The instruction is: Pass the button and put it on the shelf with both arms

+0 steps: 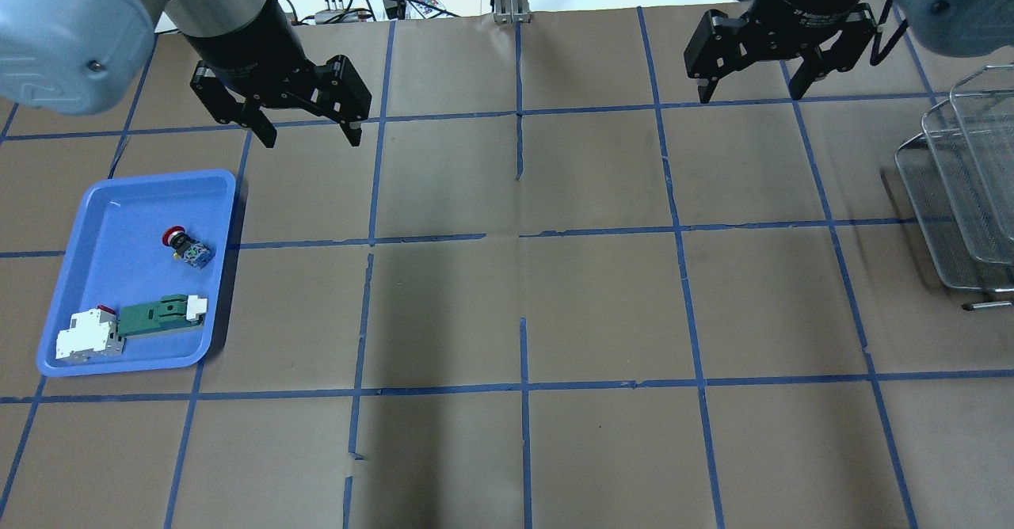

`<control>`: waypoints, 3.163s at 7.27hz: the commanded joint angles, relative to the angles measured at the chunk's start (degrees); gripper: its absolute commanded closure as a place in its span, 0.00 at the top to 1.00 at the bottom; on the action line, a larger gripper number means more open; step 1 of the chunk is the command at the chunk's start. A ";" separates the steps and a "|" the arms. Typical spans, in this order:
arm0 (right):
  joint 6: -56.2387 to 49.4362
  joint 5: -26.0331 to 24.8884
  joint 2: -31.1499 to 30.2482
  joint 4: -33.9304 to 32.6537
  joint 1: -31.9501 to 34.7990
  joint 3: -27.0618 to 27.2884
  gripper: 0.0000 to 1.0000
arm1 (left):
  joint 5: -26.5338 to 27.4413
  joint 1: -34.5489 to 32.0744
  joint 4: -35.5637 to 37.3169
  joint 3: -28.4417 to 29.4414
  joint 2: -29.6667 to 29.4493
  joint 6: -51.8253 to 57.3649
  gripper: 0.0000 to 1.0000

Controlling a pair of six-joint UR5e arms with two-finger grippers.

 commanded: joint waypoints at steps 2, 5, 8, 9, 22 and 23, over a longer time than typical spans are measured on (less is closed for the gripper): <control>0.04 0.04 -0.06 0.00 -0.01 0.00 1.00 | 0.39 0.23 0.53 0.20 -0.25 0.59 1.00; 0.04 0.04 -0.15 0.09 0.08 0.00 1.00 | 0.39 6.09 0.61 -0.76 -1.38 7.16 1.00; 0.04 0.04 -0.06 0.09 0.08 0.00 1.00 | 0.65 15.85 1.75 -1.90 -5.59 12.37 1.00; 0.04 0.04 -0.06 0.09 0.08 0.09 1.00 | 0.66 19.44 5.76 -3.48 -7.61 12.81 1.00; 0.04 0.12 -0.06 0.17 0.08 0.27 1.00 | 5.84 31.34 35.95 -21.86 -20.82 68.27 0.92; 0.04 0.12 0.03 0.00 0.08 0.27 1.00 | 5.84 31.34 36.03 -21.95 -20.73 68.10 0.79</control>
